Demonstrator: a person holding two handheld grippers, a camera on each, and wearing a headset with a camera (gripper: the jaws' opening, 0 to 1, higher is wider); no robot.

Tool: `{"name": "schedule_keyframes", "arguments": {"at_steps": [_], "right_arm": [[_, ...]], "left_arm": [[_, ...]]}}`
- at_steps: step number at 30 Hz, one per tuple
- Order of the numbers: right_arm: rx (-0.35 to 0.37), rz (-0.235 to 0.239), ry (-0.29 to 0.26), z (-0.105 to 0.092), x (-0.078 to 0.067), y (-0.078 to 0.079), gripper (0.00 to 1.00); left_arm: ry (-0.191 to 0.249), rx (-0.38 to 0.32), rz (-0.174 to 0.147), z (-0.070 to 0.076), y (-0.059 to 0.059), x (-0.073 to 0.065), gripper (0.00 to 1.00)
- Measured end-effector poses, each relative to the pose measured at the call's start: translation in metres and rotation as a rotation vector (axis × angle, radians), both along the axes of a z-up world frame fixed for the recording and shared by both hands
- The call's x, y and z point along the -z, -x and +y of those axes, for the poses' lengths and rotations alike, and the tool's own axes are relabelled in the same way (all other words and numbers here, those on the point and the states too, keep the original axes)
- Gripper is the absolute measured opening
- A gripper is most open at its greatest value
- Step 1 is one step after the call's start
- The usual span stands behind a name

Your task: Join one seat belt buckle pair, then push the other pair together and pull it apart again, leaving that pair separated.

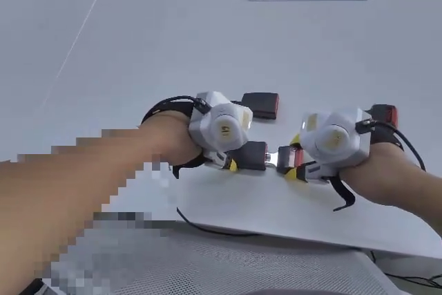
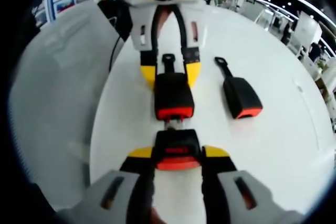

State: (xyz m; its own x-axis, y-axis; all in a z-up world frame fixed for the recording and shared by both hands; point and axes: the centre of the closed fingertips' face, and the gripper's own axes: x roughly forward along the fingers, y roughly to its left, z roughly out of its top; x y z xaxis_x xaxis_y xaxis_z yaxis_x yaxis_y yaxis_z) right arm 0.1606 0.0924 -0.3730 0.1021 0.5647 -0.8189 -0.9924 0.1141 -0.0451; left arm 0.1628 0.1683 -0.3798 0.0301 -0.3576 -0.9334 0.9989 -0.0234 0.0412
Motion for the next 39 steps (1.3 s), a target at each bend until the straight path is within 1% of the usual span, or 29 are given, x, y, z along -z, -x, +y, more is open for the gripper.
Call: {"name": "schedule_keyframes", "arguments": {"at_steps": [4, 6, 9, 12, 15, 16, 18, 24, 29, 30, 31, 32, 34, 36, 38, 39], "right_arm": [[-0.008, -0.005, -0.008, 0.008, -0.002, 0.001, 0.32], [-0.002, 0.001, -0.01, 0.009, -0.001, 0.0, 0.32], [0.002, 0.006, -0.018, 0.008, -0.002, -0.001, 0.32], [0.004, 0.011, -0.02, 0.011, -0.002, -0.002, 0.32], [-0.001, 0.008, -0.015, 0.015, -0.001, -0.002, 0.32], [-0.011, 0.0, -0.007, 0.015, -0.001, -0.002, 0.32], [-0.01, 0.004, -0.006, 0.015, -0.001, 0.0, 0.32], [-0.006, 0.002, -0.001, 0.013, -0.001, 0.001, 0.32], [-0.002, 0.003, -0.004, 0.012, -0.001, 0.001, 0.32], [-0.004, 0.002, -0.002, 0.012, -0.001, 0.001, 0.32], [-0.005, 0.002, 0.0, 0.011, -0.001, 0.001, 0.32], [-0.009, -0.002, 0.005, 0.01, -0.001, 0.001, 0.32], [-0.018, -0.015, 0.014, 0.008, 0.0, 0.002, 0.32], [-0.014, -0.011, 0.004, 0.007, -0.001, 0.002, 0.31], [-0.012, -0.01, 0.002, 0.007, 0.0, 0.002, 0.31], [-0.011, -0.011, 0.003, 0.007, 0.0, 0.002, 0.31]], "left_arm": [[-0.008, 0.013, -0.008, 0.0, 0.0, -0.001, 0.3], [-0.005, 0.0, -0.004, 0.0, 0.0, -0.002, 0.3], [0.0, -0.001, -0.005, 0.001, -0.001, -0.001, 0.3], [-0.01, -0.004, -0.008, 0.0, -0.001, -0.001, 0.29], [-0.008, -0.006, -0.006, 0.001, -0.001, -0.002, 0.29], [-0.01, -0.022, 0.004, 0.003, 0.0, -0.002, 0.29], [-0.002, -0.016, 0.0, 0.001, 0.0, -0.002, 0.29], [-0.005, -0.019, 0.0, 0.001, 0.0, -0.003, 0.29], [-0.003, 0.003, 0.0, 0.001, 0.0, -0.003, 0.29], [-0.003, -0.002, 0.002, 0.001, -0.001, -0.003, 0.29], [-0.007, -0.036, 0.01, 0.003, -0.001, -0.002, 0.29], [-0.007, -0.035, 0.003, 0.003, -0.002, -0.002, 0.29], [0.005, -0.041, 0.0, 0.005, -0.002, -0.003, 0.28], [0.026, -0.045, 0.017, 0.005, -0.003, -0.003, 0.28], [0.024, -0.031, 0.034, 0.006, -0.003, -0.004, 0.28], [0.02, -0.022, 0.036, 0.005, -0.003, -0.004, 0.28]]}}
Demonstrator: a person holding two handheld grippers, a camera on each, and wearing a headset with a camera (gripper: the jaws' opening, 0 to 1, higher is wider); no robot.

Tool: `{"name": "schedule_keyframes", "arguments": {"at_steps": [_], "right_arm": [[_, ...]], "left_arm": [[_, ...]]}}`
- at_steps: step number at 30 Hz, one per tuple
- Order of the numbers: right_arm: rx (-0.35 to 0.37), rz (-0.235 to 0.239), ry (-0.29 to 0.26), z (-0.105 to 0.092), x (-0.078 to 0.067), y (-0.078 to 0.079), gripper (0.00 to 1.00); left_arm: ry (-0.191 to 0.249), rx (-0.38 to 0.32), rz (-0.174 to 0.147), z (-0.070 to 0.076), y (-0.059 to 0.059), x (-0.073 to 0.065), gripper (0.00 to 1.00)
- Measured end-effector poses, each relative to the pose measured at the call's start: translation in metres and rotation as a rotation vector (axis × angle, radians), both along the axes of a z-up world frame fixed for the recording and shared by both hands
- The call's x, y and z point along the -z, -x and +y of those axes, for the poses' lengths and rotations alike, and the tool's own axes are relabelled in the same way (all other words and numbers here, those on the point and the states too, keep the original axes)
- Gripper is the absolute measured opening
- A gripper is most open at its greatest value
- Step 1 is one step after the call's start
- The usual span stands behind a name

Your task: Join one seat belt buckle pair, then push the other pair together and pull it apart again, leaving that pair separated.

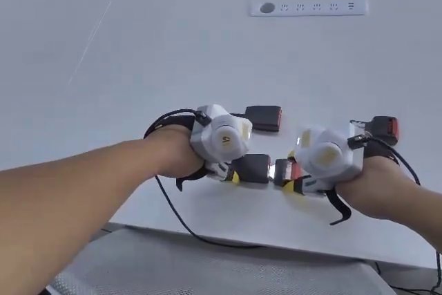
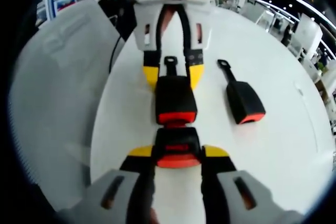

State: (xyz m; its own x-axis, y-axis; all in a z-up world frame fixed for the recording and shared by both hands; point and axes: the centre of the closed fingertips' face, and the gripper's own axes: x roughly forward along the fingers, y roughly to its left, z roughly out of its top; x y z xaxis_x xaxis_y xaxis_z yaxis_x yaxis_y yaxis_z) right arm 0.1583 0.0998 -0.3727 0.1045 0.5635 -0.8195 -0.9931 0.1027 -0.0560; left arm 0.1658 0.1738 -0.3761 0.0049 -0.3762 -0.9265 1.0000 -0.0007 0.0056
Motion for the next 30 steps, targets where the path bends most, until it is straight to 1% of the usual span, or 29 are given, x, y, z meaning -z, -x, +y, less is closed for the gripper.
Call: {"name": "schedule_keyframes", "arguments": {"at_steps": [4, 5, 7, 11, 15, 20, 22, 26, 30], "right_arm": [[0.02, 0.009, -0.016, -0.0024, 0.0001, -0.0012, 0.32], [0.023, 0.01, -0.02, -0.0028, 0.0001, -0.0012, 0.32], [0.026, 0.012, -0.02, -0.0033, 0.0, -0.0006, 0.32], [0.033, 0.017, -0.027, -0.0033, 0.0005, -0.0006, 0.32], [0.042, 0.021, -0.037, -0.0036, 0.0005, 0.0, 0.32], [0.04, 0.025, -0.03, -0.0024, 0.0009, 0.0003, 0.33], [0.027, 0.02, -0.025, -0.0023, 0.001, 0.0005, 0.34], [0.02, 0.033, -0.021, -0.0025, 0.0018, 0.0004, 0.34], [0.008, 0.029, -0.006, -0.0048, 0.0038, 0.0012, 0.35]], "left_arm": [[0.007, 0.004, -0.007, -0.0007, -0.0011, -0.0004, 0.27], [0.009, -0.001, -0.003, -0.0009, -0.0012, -0.0009, 0.27], [0.014, 0.011, -0.015, -0.0021, -0.0019, -0.0011, 0.27], [0.018, 0.005, -0.002, -0.0021, -0.0029, 0.0003, 0.28], [0.019, 0.013, -0.004, -0.0026, -0.0029, 0.0012, 0.28], [-0.021, 0.021, -0.004, -0.0046, -0.001, 0.001, 0.29], [-0.027, 0.026, -0.006, -0.004, -0.0012, 0.0013, 0.3], [-0.042, 0.039, -0.007, -0.0028, -0.0013, 0.0034, 0.3], [-0.056, 0.032, -0.007, -0.0019, -0.0011, 0.0041, 0.31]]}}
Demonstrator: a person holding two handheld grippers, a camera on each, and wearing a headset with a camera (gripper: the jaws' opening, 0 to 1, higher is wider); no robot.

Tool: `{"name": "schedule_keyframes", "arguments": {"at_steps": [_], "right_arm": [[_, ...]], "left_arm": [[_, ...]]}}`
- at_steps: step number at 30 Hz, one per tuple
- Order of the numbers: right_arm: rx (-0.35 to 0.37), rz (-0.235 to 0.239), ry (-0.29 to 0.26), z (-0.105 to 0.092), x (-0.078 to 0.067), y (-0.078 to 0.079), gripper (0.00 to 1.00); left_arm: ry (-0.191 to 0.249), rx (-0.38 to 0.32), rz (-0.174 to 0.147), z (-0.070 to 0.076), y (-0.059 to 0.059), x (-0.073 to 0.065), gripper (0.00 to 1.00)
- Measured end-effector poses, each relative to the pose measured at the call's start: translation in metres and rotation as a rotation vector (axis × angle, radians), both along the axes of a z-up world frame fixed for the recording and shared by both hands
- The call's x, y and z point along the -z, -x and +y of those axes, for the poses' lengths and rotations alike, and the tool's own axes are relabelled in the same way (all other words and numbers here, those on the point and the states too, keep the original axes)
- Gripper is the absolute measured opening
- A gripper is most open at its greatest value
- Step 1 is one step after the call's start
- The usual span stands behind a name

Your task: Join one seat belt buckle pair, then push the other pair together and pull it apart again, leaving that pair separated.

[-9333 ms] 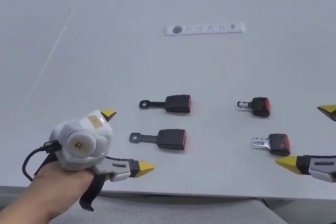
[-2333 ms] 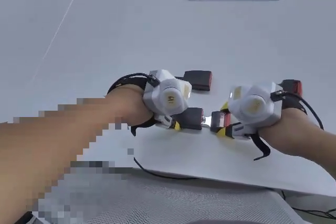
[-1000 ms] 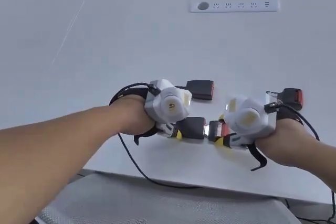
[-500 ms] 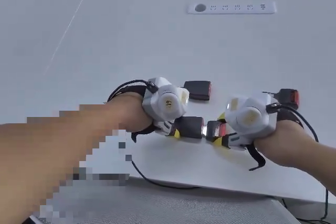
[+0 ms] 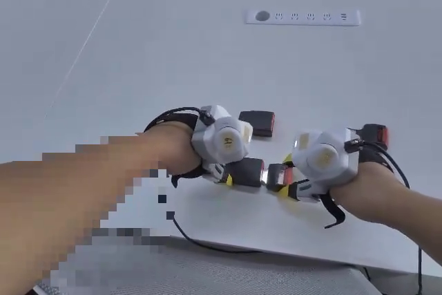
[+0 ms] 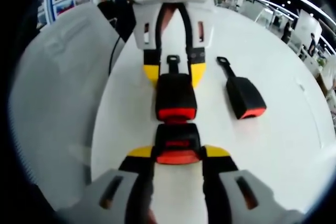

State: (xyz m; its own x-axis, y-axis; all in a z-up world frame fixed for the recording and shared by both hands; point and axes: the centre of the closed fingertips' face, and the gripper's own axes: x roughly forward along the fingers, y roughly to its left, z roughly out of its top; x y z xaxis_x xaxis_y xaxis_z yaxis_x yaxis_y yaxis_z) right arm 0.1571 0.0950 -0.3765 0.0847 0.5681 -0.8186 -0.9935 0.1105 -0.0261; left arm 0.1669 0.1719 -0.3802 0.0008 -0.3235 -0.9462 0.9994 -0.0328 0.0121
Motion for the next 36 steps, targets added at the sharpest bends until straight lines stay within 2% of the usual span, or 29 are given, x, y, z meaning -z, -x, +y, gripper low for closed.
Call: {"name": "schedule_keyframes", "arguments": {"at_steps": [2, 5, 8, 10, 12, 17, 21, 25, 29, 31, 34, 36], "right_arm": [[0.004, 0.002, -0.004, 0.0, -0.001, 0.0, 0.35], [0.004, -0.011, -0.007, 0.001, -0.002, 0.0, 0.35], [0.021, -0.014, -0.049, 0.005, -0.011, -0.001, 0.35], [0.028, -0.007, -0.072, 0.008, -0.018, -0.001, 0.35], [0.025, -0.01, -0.081, 0.009, -0.024, 0.0, 0.35], [0.029, -0.017, -0.111, 0.009, -0.04, -0.002, 0.35], [0.043, -0.019, -0.133, 0.002, -0.054, -0.008, 0.35], [0.061, -0.05, -0.116, -0.014, -0.055, -0.024, 0.35], [0.08, -0.052, -0.092, -0.034, -0.053, -0.034, 0.35], [0.07, -0.07, -0.076, -0.044, -0.051, -0.038, 0.35], [0.07, -0.078, -0.055, -0.059, -0.05, -0.043, 0.35], [0.065, -0.081, -0.019, -0.071, -0.046, -0.045, 0.36]], "left_arm": [[-0.004, -0.011, 0.005, 0.0, 0.0, 0.0, 0.31], [-0.008, -0.014, -0.008, 0.001, -0.001, 0.0, 0.32], [0.002, 0.0, -0.03, 0.003, 0.0, -0.002, 0.33], [0.011, -0.024, -0.025, 0.003, 0.001, -0.007, 0.34], [0.053, -0.059, -0.027, 0.001, -0.001, -0.016, 0.34], [0.1, -0.089, -0.048, 0.0, -0.008, -0.042, 0.35], [0.149, -0.133, -0.067, -0.005, -0.023, -0.06, 0.37], [0.156, -0.13, -0.107, -0.011, -0.041, -0.067, 0.38], [0.153, -0.111, -0.115, -0.02, -0.053, -0.067, 0.38], [0.127, -0.058, -0.129, -0.023, -0.057, -0.064, 0.38], [0.122, -0.048, -0.138, -0.028, -0.066, -0.06, 0.39], [0.127, -0.056, -0.141, -0.03, -0.072, -0.06, 0.4]]}}
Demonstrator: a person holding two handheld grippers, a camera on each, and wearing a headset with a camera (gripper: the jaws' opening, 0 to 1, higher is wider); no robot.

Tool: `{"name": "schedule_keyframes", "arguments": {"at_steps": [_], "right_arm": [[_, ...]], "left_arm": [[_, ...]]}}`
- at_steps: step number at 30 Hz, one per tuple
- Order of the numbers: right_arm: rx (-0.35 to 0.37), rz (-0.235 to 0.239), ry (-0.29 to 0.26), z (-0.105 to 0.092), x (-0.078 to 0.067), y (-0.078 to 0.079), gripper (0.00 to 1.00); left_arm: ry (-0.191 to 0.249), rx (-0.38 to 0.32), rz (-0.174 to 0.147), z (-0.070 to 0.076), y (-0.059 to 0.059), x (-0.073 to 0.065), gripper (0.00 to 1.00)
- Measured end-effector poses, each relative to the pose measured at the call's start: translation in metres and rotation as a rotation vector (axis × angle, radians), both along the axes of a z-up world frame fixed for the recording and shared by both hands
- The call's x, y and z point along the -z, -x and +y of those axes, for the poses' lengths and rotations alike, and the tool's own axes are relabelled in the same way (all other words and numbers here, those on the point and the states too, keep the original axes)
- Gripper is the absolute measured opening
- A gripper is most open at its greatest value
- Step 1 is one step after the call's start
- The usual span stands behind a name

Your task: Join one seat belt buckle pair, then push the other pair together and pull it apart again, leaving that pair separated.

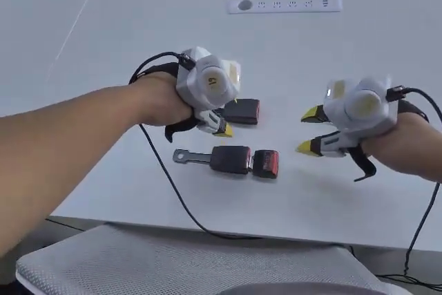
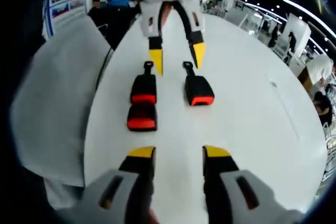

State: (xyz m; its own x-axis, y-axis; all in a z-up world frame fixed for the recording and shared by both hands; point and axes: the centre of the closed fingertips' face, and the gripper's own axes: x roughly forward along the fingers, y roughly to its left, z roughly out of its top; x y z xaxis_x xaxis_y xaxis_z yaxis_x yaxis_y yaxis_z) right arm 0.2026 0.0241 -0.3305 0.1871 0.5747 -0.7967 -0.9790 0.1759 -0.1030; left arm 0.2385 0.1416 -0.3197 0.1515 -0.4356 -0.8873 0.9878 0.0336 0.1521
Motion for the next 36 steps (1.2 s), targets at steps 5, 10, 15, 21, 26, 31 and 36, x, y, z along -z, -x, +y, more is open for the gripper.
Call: {"name": "schedule_keyframes", "arguments": {"at_steps": [5, 10, 15, 21, 26, 31, 36], "right_arm": [[0.02, -0.008, 0.02, -0.02, 0.003, -0.011, 0.36], [0.05, -0.018, 0.045, -0.045, 0.005, -0.028, 0.36], [0.066, -0.023, 0.076, -0.072, 0.005, -0.041, 0.36], [0.058, 0.001, 0.088, -0.095, 0.009, -0.052, 0.36], [0.063, 0.022, 0.103, -0.106, 0.019, -0.056, 0.36], [0.029, 0.06, 0.112, -0.102, 0.029, -0.052, 0.35], [0.015, 0.088, 0.119, -0.1, 0.036, -0.055, 0.35]], "left_arm": [[-0.012, -0.007, 0.012, 0.002, -0.011, 0.008, 0.39], [-0.023, -0.012, 0.026, 0.008, -0.021, 0.016, 0.39], [-0.025, -0.021, 0.034, 0.011, -0.027, 0.021, 0.38], [-0.052, -0.008, 0.049, 0.012, -0.034, 0.03, 0.4], [-0.055, 0.01, 0.063, 0.008, -0.037, 0.034, 0.39], [-0.066, 0.022, 0.083, 0.008, -0.035, 0.04, 0.36], [-0.068, 0.036, 0.09, 0.01, -0.037, 0.045, 0.34]]}}
